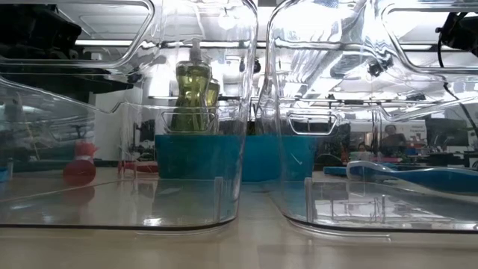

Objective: Pick & Place Kitchen Sink Supplies
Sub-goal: Put the green dish soap into the blue bin

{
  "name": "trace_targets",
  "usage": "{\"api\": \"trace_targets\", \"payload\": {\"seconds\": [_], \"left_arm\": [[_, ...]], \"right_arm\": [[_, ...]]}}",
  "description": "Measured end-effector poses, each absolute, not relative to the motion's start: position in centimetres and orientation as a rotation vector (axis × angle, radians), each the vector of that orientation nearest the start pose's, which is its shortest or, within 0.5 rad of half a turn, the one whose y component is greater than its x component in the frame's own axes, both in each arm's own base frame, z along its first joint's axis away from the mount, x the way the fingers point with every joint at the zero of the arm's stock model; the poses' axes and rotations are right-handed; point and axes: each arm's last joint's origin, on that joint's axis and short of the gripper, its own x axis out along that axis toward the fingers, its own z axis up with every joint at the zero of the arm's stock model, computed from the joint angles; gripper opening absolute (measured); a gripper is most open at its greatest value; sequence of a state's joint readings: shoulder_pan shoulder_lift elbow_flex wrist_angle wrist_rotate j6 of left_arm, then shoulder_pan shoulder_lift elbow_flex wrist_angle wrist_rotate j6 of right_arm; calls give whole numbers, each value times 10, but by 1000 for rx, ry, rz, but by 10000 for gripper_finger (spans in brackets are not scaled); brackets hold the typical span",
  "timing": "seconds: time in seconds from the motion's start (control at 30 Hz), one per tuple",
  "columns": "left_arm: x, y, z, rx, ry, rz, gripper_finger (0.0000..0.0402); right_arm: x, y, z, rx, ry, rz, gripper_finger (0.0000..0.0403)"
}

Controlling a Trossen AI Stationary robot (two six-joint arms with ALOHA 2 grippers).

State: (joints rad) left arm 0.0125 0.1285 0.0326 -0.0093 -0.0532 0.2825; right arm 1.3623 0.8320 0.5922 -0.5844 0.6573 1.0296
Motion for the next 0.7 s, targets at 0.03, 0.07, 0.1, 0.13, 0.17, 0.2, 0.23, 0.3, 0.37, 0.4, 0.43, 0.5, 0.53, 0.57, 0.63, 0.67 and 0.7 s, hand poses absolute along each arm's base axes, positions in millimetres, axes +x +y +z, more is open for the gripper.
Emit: {"api": "trace_targets", "payload": {"seconds": [0.03,0.07,0.1,0.13,0.17,0.2,0.23,0.3,0.37,0.4,0.43,0.5,0.53,0.57,0.63,0.67,0.7], "left_arm": [[104,3,163,285,114,50,344],[104,3,163,284,114,50,344],[104,3,163,284,114,50,344],[104,3,163,284,114,51,344],[104,3,163,284,114,51,344],[104,3,163,284,114,50,344],[104,3,163,284,114,50,344],[104,3,163,284,114,50,344],[104,3,163,284,114,50,344],[104,3,163,284,114,50,344],[104,3,163,284,114,50,344],[104,3,163,284,114,50,344],[104,3,163,284,114,51,344],[104,3,163,284,114,50,344],[104,3,163,284,114,50,344],[104,3,163,284,114,51,344],[104,3,163,284,114,50,344]], "right_arm": [[51,150,232,258,698,343,375],[52,150,231,253,693,336,375],[53,151,230,250,691,327,375],[54,151,230,249,691,321,375],[55,152,230,251,690,317,375],[56,153,229,255,689,313,375],[57,154,229,256,688,312,375],[59,157,229,253,683,325,375],[60,160,228,235,677,336,375],[61,161,227,233,677,334,375],[62,162,227,230,677,330,375],[64,164,226,233,680,328,375],[65,164,226,225,676,329,375],[66,165,225,217,673,328,375],[70,166,225,203,662,328,372],[71,167,225,195,658,327,369],[72,167,224,188,658,324,366]]}}
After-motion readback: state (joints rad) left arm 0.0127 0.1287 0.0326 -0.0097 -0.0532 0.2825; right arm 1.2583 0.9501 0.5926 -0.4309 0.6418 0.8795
